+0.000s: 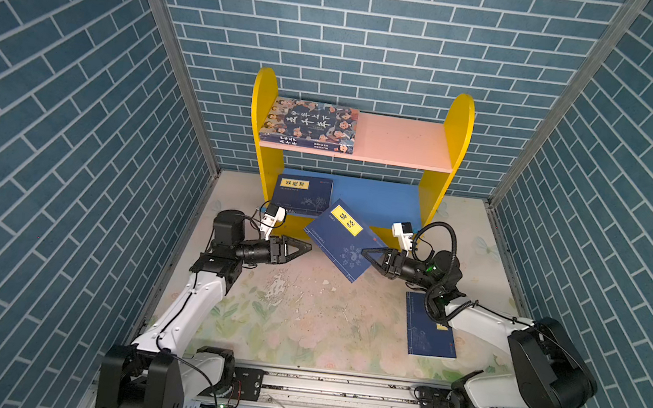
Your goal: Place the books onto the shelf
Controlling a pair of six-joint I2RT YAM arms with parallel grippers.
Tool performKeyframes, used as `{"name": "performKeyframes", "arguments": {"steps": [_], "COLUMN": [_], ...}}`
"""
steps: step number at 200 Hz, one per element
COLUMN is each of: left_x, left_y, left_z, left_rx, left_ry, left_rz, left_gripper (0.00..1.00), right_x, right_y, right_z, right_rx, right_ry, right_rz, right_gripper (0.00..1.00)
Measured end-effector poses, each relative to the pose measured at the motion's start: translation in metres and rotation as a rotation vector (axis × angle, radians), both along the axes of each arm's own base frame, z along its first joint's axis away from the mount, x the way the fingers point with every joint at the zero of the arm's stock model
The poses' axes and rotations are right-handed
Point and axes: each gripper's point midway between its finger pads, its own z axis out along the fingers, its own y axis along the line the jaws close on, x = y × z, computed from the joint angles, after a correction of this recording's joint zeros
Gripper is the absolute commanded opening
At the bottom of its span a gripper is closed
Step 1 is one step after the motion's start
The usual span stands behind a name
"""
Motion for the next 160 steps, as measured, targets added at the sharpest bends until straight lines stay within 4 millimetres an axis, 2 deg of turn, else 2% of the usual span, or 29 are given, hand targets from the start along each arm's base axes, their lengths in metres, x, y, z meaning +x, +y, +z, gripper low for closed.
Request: {"name": "performKeyframes", "arguments": {"steps": [47, 95, 126, 160], "left_x": [-0.009, -0.023, -0.033, -0.029], "left_y": [-0.005, -0.019, -0.034, -0.039], "left_z": [0.004, -0.003, 0.003, 0.003], "left_rx": [-0.024, -0.045, -0.049, -0.049], "left_ry": [0.03, 0.087, 0.09, 0.112], "left_rz": [-0.083, -0.182, -0.265, -0.285], "left_gripper": [0.78, 0.76, 0.6, 0.33], "right_x": [-0.032, -0.046, -0.05, -0.051], "right_y": [-0.01, -0.012, -0.013, -0.011], "right_z": [-0.004, 0.004, -0.002, -0.003], "right_rx": [-0.133, -0.173, -0.185, -0.19], "right_ry": [-0.027, -0.054, -0.03, -0.018], "right_rz": [0.104, 0.172, 0.202, 0.224], "right_gripper": [0.0, 0.0, 0.0, 0.0]}}
